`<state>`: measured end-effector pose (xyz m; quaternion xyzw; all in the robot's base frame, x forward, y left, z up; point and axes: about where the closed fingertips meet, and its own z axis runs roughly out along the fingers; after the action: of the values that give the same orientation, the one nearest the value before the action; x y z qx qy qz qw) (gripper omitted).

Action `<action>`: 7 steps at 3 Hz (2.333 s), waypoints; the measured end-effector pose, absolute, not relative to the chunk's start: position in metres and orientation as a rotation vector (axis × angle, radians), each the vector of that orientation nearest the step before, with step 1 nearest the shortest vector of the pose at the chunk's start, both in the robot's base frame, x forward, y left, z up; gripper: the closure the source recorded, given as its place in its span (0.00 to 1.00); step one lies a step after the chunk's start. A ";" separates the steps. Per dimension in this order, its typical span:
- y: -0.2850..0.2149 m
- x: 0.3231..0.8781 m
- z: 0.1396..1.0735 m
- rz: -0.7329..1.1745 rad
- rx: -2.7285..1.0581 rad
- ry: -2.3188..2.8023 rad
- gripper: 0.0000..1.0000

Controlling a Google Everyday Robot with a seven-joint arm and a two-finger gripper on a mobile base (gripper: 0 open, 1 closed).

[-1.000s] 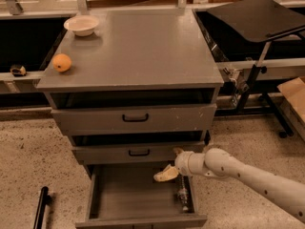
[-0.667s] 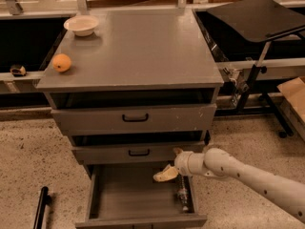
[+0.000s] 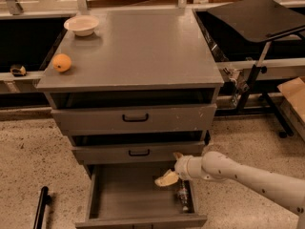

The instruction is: Pick water bottle from bottom drawer and place on counter

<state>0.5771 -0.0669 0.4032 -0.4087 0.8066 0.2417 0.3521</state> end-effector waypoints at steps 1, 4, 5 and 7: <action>-0.084 0.551 0.354 0.568 -1.151 2.207 0.06; -0.108 0.536 0.289 0.536 -1.166 2.308 0.00; -0.116 0.544 0.255 0.503 -1.120 2.356 0.00; -0.104 0.550 0.206 0.581 -1.138 2.368 0.03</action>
Offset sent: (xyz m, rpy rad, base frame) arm -0.0668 -0.0802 -0.1273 -0.2415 0.1927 0.0219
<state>0.5497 -0.1045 0.2062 -0.4123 0.8577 0.2106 0.2235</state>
